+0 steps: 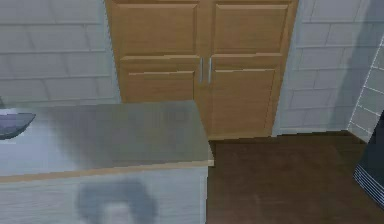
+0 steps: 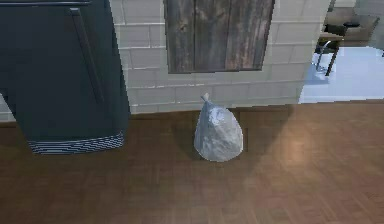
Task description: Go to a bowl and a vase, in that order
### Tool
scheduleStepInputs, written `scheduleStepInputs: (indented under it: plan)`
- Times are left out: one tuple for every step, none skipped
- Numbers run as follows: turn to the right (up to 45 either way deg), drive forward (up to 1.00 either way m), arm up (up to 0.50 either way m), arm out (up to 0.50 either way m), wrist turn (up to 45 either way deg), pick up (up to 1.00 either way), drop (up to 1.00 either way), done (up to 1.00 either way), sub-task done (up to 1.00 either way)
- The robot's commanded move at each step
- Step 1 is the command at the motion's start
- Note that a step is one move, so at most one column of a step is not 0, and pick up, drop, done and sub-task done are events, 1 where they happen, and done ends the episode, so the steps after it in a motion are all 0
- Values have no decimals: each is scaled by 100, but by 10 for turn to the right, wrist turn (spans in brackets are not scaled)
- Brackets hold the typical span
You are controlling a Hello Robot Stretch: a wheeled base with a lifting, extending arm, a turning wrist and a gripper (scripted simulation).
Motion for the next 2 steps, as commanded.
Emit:
scheduleStepInputs:
  plan:
    - [0, 15, 0, 0, 0, 0, 0, 0, 0]
    - [-450, 0, 0, 0, 0, 0, 0, 0, 0]
